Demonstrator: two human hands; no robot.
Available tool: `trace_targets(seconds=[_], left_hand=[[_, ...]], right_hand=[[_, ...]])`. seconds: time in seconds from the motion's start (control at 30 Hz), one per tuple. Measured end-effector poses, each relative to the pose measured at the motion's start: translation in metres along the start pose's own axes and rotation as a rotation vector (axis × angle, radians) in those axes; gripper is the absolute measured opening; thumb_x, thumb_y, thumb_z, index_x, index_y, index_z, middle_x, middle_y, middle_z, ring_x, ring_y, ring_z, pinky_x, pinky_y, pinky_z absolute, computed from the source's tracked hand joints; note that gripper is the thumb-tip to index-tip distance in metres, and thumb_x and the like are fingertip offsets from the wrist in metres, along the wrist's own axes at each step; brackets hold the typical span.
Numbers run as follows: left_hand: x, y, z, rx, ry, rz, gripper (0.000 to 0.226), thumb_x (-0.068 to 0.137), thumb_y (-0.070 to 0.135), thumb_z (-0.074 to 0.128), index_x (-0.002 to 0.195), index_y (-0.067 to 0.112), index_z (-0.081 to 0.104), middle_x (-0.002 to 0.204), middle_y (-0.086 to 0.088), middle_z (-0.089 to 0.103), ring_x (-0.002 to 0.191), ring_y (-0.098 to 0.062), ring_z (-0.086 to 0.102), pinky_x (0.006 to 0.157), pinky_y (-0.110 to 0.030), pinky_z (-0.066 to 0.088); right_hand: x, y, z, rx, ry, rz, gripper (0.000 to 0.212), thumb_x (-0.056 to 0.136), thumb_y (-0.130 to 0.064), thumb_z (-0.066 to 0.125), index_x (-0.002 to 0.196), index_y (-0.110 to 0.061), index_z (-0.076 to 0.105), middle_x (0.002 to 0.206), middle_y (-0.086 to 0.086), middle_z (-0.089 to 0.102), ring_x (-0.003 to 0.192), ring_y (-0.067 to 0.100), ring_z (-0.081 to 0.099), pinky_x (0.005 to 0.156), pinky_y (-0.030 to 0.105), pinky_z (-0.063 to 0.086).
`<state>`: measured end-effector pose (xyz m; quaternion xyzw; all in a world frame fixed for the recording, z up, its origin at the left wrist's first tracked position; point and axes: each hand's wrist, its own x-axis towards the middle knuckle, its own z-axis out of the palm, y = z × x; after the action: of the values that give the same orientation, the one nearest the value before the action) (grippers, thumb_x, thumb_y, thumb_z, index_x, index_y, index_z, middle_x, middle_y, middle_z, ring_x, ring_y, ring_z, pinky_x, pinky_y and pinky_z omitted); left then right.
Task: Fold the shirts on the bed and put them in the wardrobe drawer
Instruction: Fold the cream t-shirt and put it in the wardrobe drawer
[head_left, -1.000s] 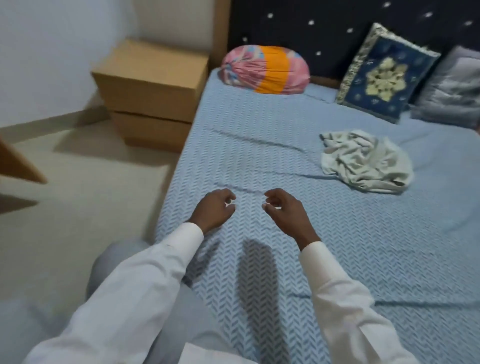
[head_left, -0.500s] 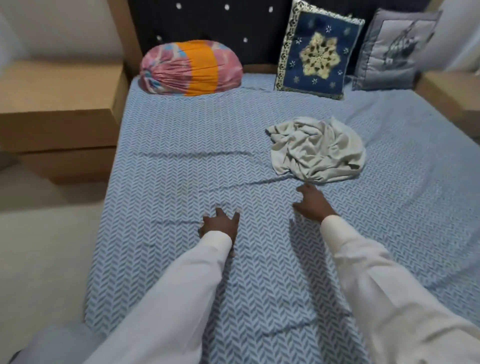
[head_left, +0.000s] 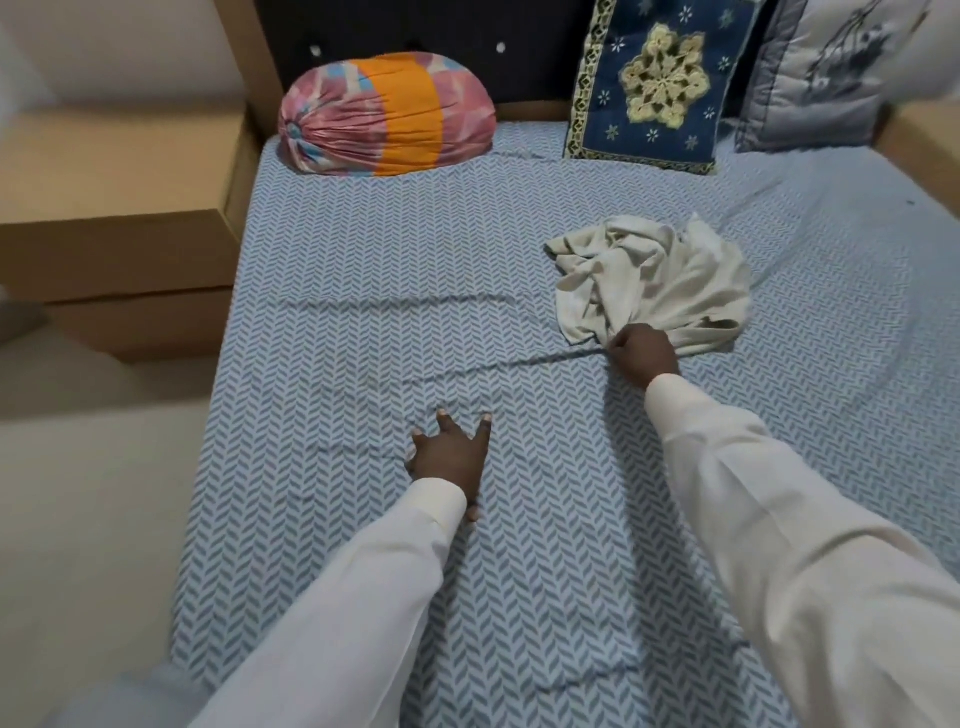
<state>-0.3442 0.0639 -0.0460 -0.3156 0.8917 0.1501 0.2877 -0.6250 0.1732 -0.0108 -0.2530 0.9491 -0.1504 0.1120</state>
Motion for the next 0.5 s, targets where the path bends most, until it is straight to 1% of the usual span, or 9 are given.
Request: trace_targets(seconds=[0.03, 0.07, 0.13, 0.2, 0.27, 0.33, 0.4, 0.47, 0.5], left_hand=[[-0.002, -0.001, 0.001, 0.009, 0.019, 0.016, 0.124, 0.077, 0.021, 0.081, 0.147, 0.044, -0.019, 0.156, -0.028, -0.019, 0.137, -0.063, 0.006, 0.102, -0.065, 0.036], [-0.004, -0.005, 0.001, 0.031, 0.046, 0.036, 0.124, 0.077, 0.026, 0.081, 0.148, 0.042, -0.019, 0.156, -0.029, -0.016, 0.136, -0.064, 0.009, 0.103, -0.064, 0.035], [-0.016, -0.011, 0.003, 0.076, 0.102, 0.084, 0.125, 0.075, 0.04, 0.081, 0.15, 0.035, -0.018, 0.158, -0.029, -0.007, 0.137, -0.062, 0.012, 0.105, -0.061, 0.036], [-0.029, -0.021, 0.009, 0.067, 0.158, 0.116, 0.124, 0.075, 0.049, 0.077, 0.152, 0.028, -0.017, 0.159, -0.024, 0.003, 0.14, -0.056, 0.013, 0.106, -0.058, 0.034], [-0.039, -0.03, 0.01, 0.025, 0.209, 0.16, 0.124, 0.075, 0.053, 0.076, 0.153, 0.025, -0.016, 0.157, -0.021, 0.016, 0.141, -0.05, 0.02, 0.106, -0.056, 0.036], [-0.047, -0.041, 0.005, -0.059, 0.224, 0.215, 0.123, 0.075, 0.051, 0.075, 0.153, 0.023, -0.016, 0.151, -0.02, 0.033, 0.135, -0.041, 0.037, 0.103, -0.051, 0.042], [-0.059, -0.054, -0.002, -0.246, 0.165, 0.286, 0.124, 0.075, 0.045, 0.078, 0.153, 0.026, -0.016, 0.141, -0.021, 0.047, 0.125, -0.035, 0.05, 0.098, -0.039, 0.044], [-0.077, -0.065, -0.004, -0.398, 0.122, 0.365, 0.125, 0.073, 0.039, 0.082, 0.154, 0.029, -0.013, 0.136, -0.021, 0.052, 0.121, -0.033, 0.053, 0.088, -0.028, 0.041], [-0.089, -0.067, -0.003, -0.445, 0.119, 0.409, 0.122, 0.073, 0.035, 0.083, 0.155, 0.028, -0.007, 0.137, -0.02, 0.051, 0.123, -0.031, 0.052, 0.088, -0.025, 0.039]], right_hand=[[-0.012, -0.006, -0.002, 0.056, 0.021, -0.011, 0.014, 0.084, -0.018, 0.066, 0.091, -0.01, 0.075, 0.102, 0.018, 0.071, 0.102, 0.036, 0.065, 0.088, 0.036, 0.05], [-0.025, -0.016, -0.003, 0.114, 0.0, -0.022, 0.008, 0.081, -0.016, 0.067, 0.084, -0.014, 0.075, 0.097, 0.015, 0.073, 0.098, 0.033, 0.066, 0.085, 0.034, 0.051], [-0.054, -0.035, -0.003, 0.194, -0.114, -0.063, 0.006, 0.076, -0.012, 0.07, 0.077, -0.018, 0.07, 0.085, 0.009, 0.072, 0.088, 0.027, 0.067, 0.079, 0.032, 0.052], [-0.09, -0.054, 0.0, 0.341, -0.267, -0.071, 0.01, 0.075, -0.007, 0.072, 0.079, -0.015, 0.066, 0.076, 0.006, 0.067, 0.074, 0.023, 0.066, 0.066, 0.032, 0.058], [-0.124, -0.07, 0.008, 0.507, -0.42, -0.032, 0.014, 0.08, -0.001, 0.07, 0.088, -0.01, 0.062, 0.075, 0.007, 0.062, 0.064, 0.019, 0.062, 0.049, 0.024, 0.053], [-0.154, -0.083, 0.016, 0.644, -0.573, 0.014, 0.015, 0.084, 0.002, 0.065, 0.093, -0.008, 0.058, 0.079, 0.01, 0.058, 0.065, 0.018, 0.06, 0.046, 0.023, 0.052], [-0.184, -0.092, 0.021, 0.738, -0.689, 0.037, 0.014, 0.087, 0.002, 0.061, 0.094, -0.01, 0.057, 0.08, 0.013, 0.056, 0.065, 0.02, 0.06, 0.048, 0.025, 0.052], [-0.211, -0.099, 0.02, 0.774, -0.789, 0.014, 0.013, 0.088, 0.0, 0.059, 0.096, -0.01, 0.056, 0.079, 0.015, 0.057, 0.062, 0.022, 0.061, 0.05, 0.027, 0.05], [-0.223, -0.103, 0.019, 0.79, -0.839, 0.001, 0.013, 0.089, 0.0, 0.059, 0.098, -0.01, 0.056, 0.08, 0.016, 0.058, 0.061, 0.023, 0.063, 0.051, 0.027, 0.05]])
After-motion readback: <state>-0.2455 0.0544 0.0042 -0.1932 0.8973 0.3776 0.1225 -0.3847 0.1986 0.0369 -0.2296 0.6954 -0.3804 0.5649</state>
